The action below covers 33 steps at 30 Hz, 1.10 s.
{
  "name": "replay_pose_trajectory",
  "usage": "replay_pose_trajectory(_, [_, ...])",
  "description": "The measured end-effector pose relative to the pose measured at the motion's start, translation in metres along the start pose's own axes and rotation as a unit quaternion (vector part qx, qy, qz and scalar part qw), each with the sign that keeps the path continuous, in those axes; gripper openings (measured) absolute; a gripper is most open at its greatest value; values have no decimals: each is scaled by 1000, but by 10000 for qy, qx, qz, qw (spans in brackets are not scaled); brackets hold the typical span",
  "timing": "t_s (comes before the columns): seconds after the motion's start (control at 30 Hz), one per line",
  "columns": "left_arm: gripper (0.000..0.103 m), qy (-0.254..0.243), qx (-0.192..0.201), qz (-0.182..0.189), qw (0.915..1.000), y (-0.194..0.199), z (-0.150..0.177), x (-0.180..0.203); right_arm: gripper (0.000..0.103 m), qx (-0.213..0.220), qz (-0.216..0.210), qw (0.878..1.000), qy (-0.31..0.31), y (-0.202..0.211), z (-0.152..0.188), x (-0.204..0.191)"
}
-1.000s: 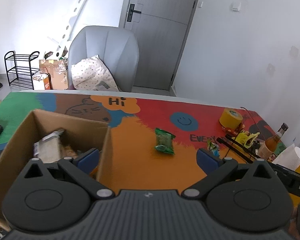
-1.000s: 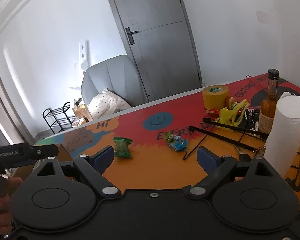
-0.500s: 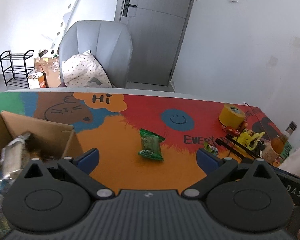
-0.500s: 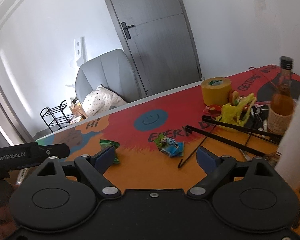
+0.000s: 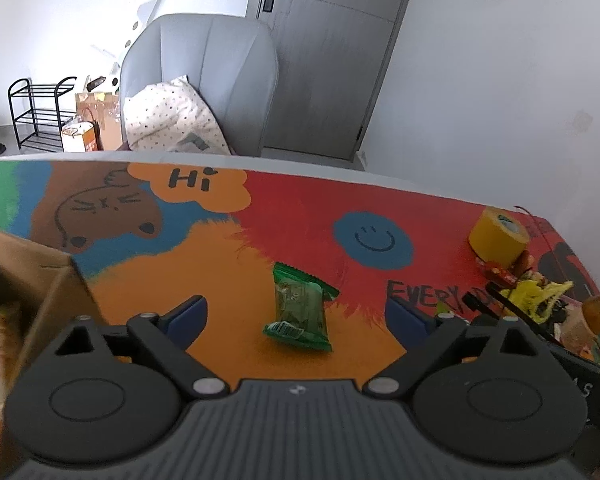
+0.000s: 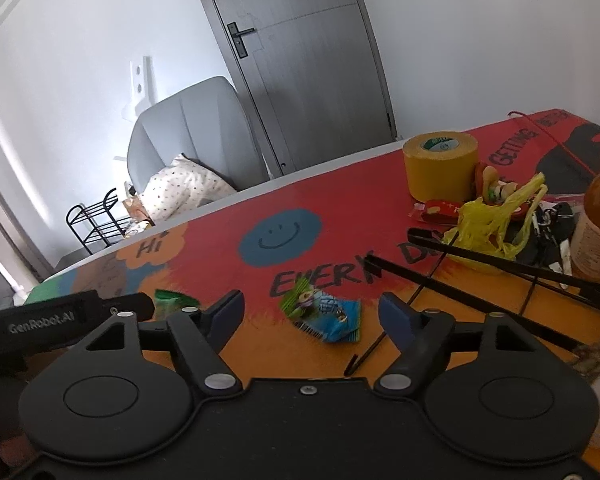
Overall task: Organize snacks
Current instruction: 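Move both tools back toward the green bag and blue candy pack, then grasp the green snack bag with the left gripper while the right grasps the blue candy pack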
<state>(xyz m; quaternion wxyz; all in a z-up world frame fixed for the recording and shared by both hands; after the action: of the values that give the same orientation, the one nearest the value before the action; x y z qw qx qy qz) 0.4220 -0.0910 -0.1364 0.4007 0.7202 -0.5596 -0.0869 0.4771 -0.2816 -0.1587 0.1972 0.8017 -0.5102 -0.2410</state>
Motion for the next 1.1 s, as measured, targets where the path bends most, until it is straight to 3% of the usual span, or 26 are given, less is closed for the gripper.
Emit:
replay_pose_trajectory(0.6, [83,63,-220,-253,9994,-54,13,-6,70,-327,176,9986,384,-45,7,-7])
replay_pose_trajectory(0.67, [78,24,-157,-311,9994,-53,13,-5,66,-401,207,9980,442,-48,8,-9])
replay_pose_trajectory(0.77, [65,-72,-156,-443,9989,-53,13,-5,50,-459,338,9967,581,-51,9,-11])
replay_pose_trajectory(0.83, [42,-67,-198,-461,9987,-51,12,-6,46,-463,290,9968,591,-50,9,-13])
replay_pose_trajectory(0.93, [35,-45,-234,-408,9989,-45,13,-6,35,-423,207,9972,575,-43,10,-15])
replay_pose_trajectory(1.1, [33,-55,-210,-285,9994,-28,16,-6,28,-360,156,9977,547,-25,12,-19])
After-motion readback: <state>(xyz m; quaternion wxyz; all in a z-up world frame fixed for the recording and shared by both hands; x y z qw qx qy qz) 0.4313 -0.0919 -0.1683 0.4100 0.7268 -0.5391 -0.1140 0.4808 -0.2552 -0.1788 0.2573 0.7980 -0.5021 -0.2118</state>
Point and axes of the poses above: each gripper's, at about its wrist camera, not at the fingertips, and y roughly against the way its jaws point, x to its right, z to its underside, the point moved 7 cm from there along -y, roughly the way its jaws point, and after that the axes turned 11 degrees about y, right-handed, at the moved point
